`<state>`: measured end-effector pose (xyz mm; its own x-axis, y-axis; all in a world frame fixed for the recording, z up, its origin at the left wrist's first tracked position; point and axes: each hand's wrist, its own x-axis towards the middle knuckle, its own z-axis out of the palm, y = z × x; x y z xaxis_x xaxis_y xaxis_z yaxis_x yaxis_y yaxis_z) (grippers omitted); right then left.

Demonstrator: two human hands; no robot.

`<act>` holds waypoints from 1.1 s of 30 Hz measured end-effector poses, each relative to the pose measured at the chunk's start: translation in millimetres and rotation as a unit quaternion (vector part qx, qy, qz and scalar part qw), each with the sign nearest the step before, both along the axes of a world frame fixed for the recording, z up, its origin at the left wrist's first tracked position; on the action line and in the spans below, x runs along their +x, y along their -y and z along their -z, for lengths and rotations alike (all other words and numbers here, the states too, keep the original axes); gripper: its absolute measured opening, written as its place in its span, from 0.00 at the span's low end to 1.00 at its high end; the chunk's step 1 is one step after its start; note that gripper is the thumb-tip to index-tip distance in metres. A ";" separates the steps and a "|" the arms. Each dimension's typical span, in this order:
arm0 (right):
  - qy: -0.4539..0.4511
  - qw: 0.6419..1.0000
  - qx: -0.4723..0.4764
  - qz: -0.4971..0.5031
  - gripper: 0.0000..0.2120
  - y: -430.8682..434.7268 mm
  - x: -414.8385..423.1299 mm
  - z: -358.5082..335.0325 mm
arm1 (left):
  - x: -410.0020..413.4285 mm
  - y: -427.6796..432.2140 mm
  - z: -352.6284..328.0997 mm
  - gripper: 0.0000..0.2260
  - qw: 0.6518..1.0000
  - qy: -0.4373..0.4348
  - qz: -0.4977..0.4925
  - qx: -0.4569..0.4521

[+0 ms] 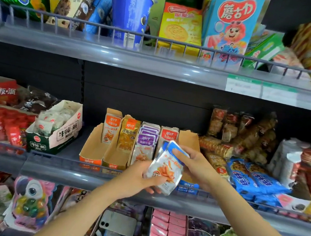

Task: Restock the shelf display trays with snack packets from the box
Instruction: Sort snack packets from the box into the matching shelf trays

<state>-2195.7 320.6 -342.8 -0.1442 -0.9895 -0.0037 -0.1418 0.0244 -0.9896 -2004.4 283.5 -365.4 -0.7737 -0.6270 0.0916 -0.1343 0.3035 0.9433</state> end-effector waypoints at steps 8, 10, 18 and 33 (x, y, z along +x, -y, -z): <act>0.126 0.989 0.039 -0.066 0.18 -19.6 -56.2 -7.2 | -48.3 1.1 -10.6 0.11 0.996 0.055 0.070 -0.018; 0.091 0.992 0.035 -0.079 0.19 -19.1 -69.8 -9.6 | -59.6 6.3 -13.6 0.14 0.991 0.089 0.095 -0.031; -0.025 0.991 -0.065 0.113 0.21 19.0 -122.8 -22.5 | -107.8 56.3 -12.2 0.30 0.969 0.164 -0.092 -0.160; -0.387 0.922 -0.004 0.010 0.25 114.9 -135.1 4.2 | -132.6 77.0 21.3 0.38 0.966 0.204 -0.073 -0.138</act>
